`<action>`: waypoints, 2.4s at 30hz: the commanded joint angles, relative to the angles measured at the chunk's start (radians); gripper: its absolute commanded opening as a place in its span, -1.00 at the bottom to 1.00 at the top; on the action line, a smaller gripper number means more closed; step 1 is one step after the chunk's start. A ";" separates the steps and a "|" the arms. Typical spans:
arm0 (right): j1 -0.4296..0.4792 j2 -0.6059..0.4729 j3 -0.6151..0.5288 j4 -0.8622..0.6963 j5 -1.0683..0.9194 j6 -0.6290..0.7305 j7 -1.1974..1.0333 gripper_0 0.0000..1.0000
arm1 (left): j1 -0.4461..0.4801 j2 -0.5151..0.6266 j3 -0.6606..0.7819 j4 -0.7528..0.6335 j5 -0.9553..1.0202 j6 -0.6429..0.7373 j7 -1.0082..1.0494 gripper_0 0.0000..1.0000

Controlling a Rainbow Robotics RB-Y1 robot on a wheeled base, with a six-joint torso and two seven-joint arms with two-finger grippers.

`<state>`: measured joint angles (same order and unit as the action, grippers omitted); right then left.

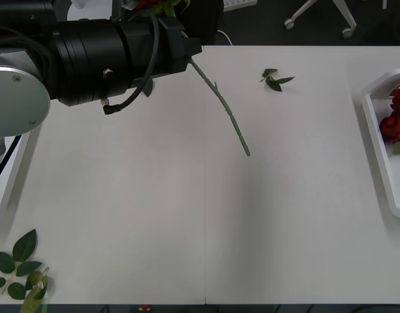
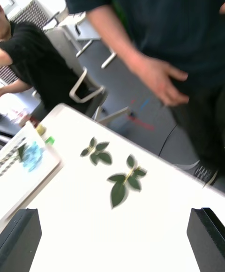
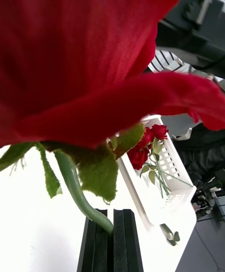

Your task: Place the red flowers into the right box and the blue flowers into the left box. If a person shows an open palm, hand one flower to the person first, then continue sorting.

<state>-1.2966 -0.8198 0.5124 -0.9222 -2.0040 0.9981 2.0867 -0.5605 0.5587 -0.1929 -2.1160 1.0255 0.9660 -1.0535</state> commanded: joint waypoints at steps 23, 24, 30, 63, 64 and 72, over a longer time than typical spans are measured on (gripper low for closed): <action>0.451 -0.389 -0.149 -0.716 -0.174 0.366 -0.501 0.84 | -0.038 -0.016 0.015 -0.032 -0.007 -0.015 -0.019 -1.00; 0.477 -0.389 -0.172 -0.747 -0.174 0.372 -0.502 0.84 | -0.038 -0.016 0.015 -0.032 -0.007 -0.015 -0.019 -1.00; 0.614 -0.389 -0.278 -0.885 -0.160 0.369 -0.501 0.85 | -0.038 -0.016 0.015 -0.032 -0.007 -0.015 -0.019 -1.00; 0.734 -0.197 -0.161 -1.153 0.137 0.123 -0.577 0.84 | -0.038 -0.016 0.015 -0.032 -0.007 -0.015 -0.019 -1.00; 0.734 -0.186 -0.160 -1.156 0.149 0.123 -0.583 0.84 | -0.038 -0.016 0.015 -0.032 -0.007 -0.015 -0.019 -1.00; 0.734 -0.124 -0.150 -1.184 0.234 0.076 -0.642 0.83 | -0.038 -0.016 0.015 -0.032 -0.007 -0.015 -0.019 -1.00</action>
<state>-0.5632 -0.9733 0.3541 -2.0621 -1.7915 1.1060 1.4898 -0.5607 0.5583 -0.1929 -2.1167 1.0248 0.9653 -1.0535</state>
